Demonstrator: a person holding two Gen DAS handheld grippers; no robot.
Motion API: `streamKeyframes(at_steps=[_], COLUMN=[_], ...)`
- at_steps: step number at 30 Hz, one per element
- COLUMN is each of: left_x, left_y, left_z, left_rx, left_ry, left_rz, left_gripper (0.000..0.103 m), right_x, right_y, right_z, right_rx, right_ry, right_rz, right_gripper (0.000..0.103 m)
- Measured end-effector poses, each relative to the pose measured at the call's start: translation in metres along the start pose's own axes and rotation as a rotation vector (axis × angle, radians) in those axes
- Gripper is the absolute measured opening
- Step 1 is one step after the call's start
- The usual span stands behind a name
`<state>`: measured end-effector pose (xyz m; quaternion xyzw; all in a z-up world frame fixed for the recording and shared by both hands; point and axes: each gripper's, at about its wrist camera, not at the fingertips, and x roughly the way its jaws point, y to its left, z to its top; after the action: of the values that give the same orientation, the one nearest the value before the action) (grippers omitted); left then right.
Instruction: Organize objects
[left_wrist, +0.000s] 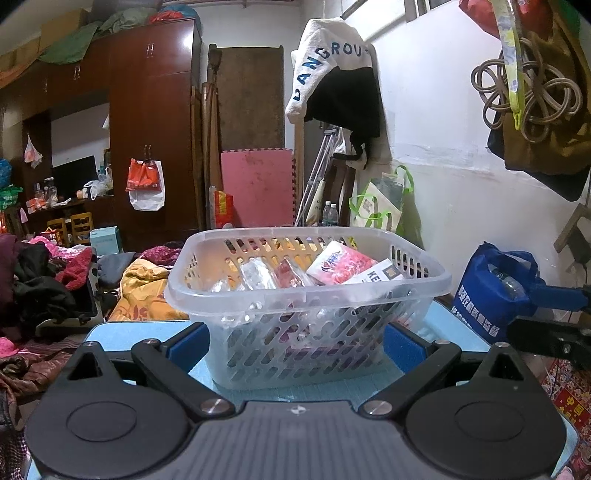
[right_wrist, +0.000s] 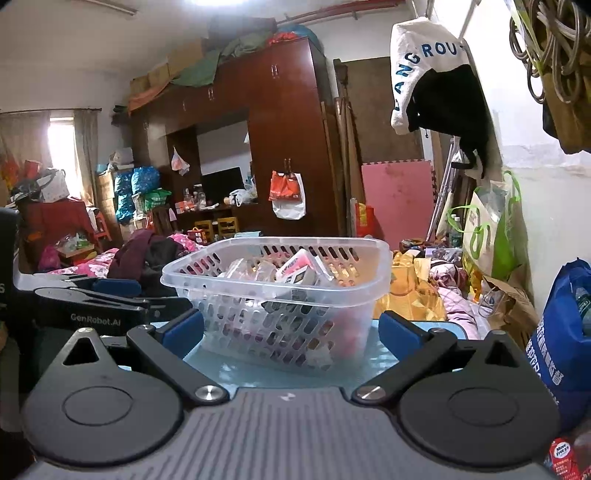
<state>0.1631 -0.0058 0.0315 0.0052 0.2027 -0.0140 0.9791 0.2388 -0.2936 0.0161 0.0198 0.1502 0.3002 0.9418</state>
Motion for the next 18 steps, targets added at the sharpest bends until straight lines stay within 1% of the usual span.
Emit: streamKeyframes(at_steps=[12,18], left_x=[0.013,0.017], left_y=[-0.010,-0.014], left_z=[0.013,0.022], left_rx=[0.012,-0.007], left_ry=[0.005,-0.003], left_rz=[0.016,0.005], left_gripper=[0.101,0.101], right_x=[-0.001,0.001], right_y=[0.000,-0.001], right_z=[0.000,0.001], right_rx=[-0.009,-0.010], right_ry=[-0.003,0.002], right_rz=[-0.014,-0.019], right_gripper=[0.103,0.103])
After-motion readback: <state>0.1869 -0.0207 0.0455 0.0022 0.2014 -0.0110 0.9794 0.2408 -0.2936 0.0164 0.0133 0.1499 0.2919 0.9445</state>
